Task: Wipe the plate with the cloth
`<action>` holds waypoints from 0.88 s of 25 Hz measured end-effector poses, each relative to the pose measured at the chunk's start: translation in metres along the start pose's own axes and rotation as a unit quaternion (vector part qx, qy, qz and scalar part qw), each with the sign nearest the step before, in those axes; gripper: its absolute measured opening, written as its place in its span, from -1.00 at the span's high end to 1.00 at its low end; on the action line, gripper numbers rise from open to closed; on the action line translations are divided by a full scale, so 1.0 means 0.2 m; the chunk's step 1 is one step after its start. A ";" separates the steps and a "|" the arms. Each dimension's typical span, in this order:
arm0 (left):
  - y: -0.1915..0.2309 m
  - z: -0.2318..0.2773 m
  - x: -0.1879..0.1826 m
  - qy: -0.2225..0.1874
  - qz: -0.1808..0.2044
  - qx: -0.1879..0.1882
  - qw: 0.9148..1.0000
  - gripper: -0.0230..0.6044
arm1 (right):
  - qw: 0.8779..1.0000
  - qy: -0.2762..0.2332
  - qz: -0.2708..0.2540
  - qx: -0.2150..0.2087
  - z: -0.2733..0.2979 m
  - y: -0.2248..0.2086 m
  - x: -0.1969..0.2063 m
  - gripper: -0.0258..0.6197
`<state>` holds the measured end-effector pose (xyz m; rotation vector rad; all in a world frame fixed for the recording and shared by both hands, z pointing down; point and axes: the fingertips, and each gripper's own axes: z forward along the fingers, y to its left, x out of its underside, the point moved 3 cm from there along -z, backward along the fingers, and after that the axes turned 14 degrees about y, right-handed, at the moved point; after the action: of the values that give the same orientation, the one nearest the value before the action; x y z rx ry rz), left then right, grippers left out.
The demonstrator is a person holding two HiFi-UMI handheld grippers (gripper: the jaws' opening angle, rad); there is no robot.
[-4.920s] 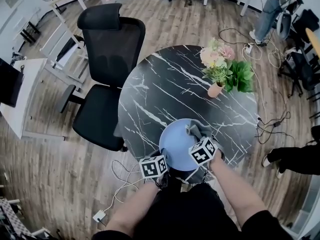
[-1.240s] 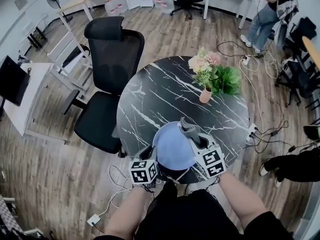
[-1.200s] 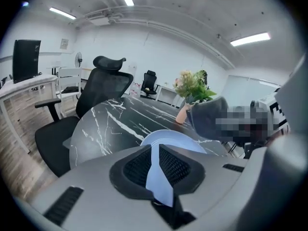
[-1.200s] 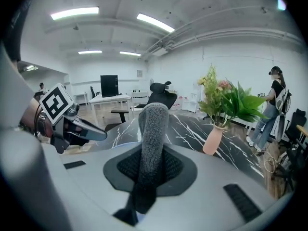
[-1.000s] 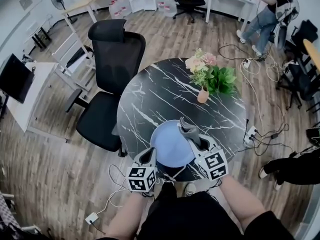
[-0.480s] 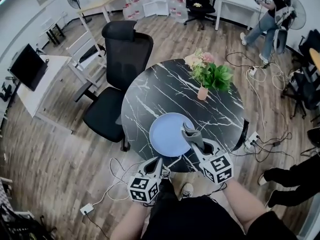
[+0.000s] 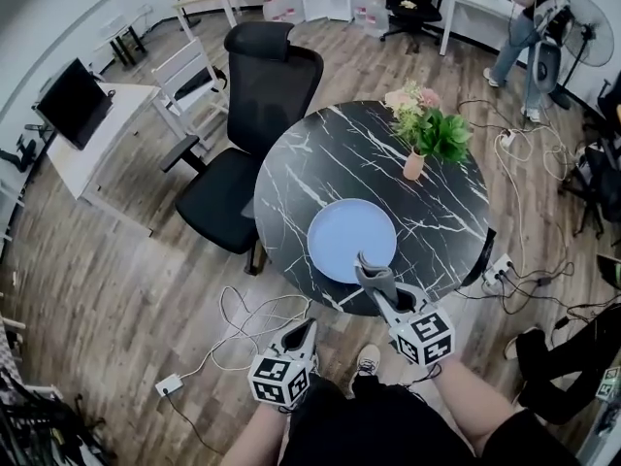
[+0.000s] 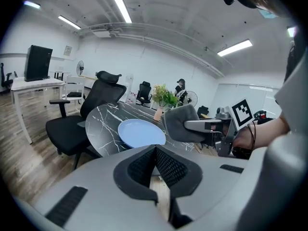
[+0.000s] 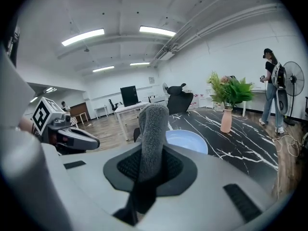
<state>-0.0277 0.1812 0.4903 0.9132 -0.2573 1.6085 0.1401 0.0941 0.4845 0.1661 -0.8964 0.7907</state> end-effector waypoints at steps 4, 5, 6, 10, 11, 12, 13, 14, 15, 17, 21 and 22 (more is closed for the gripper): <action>0.04 -0.07 0.01 -0.003 0.006 0.010 1.000 0.87 | 1.000 0.002 0.011 0.002 0.01 0.10 0.02 0.74; 0.05 -0.09 0.01 -0.004 0.010 0.014 1.000 0.87 | 1.000 0.002 0.014 0.005 0.01 0.13 0.03 0.74; 0.06 -0.11 0.01 -0.006 0.014 0.018 1.000 0.87 | 1.000 0.000 0.018 0.009 0.01 0.15 0.03 0.74; 0.13 -0.20 -0.02 -0.010 0.037 0.043 0.998 0.87 | 0.999 -0.012 0.041 0.034 -0.01 0.28 0.02 0.74; 0.14 -0.22 -0.02 -0.011 0.042 0.050 0.998 0.87 | 0.998 -0.015 0.047 0.041 -0.02 0.32 0.02 0.74; 0.15 -0.24 -0.03 -0.014 0.047 0.056 0.997 0.87 | 0.997 -0.019 0.051 0.049 -0.03 0.36 0.02 0.74; 0.16 -0.27 -0.04 -0.016 0.051 0.063 0.997 0.87 | 0.997 -0.022 0.056 0.057 -0.05 0.39 0.03 0.74; 0.17 -0.28 -0.04 -0.017 0.056 0.071 0.996 0.87 | 0.996 -0.025 0.061 0.065 -0.06 0.42 0.03 0.74; 0.18 -0.30 -0.04 -0.017 0.062 0.079 0.995 0.87 | 0.995 -0.029 0.066 0.075 -0.08 0.45 0.04 0.74; 0.18 -0.32 -0.04 -0.017 0.077 0.097 0.992 0.87 | 0.992 -0.036 0.076 0.095 -0.12 0.50 0.05 0.74; 0.17 -0.38 -0.02 -0.018 0.100 0.128 0.987 0.87 | 0.985 -0.051 0.093 0.134 -0.23 0.60 0.08 0.74; 0.16 -0.40 -0.02 -0.018 0.104 0.135 0.985 0.87 | 0.983 -0.055 0.097 0.143 -0.25 0.62 0.09 0.74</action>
<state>-0.0889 0.2191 0.4446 1.1549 -0.1660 1.8522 0.0947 0.2145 0.4425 0.3821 -0.9089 1.1006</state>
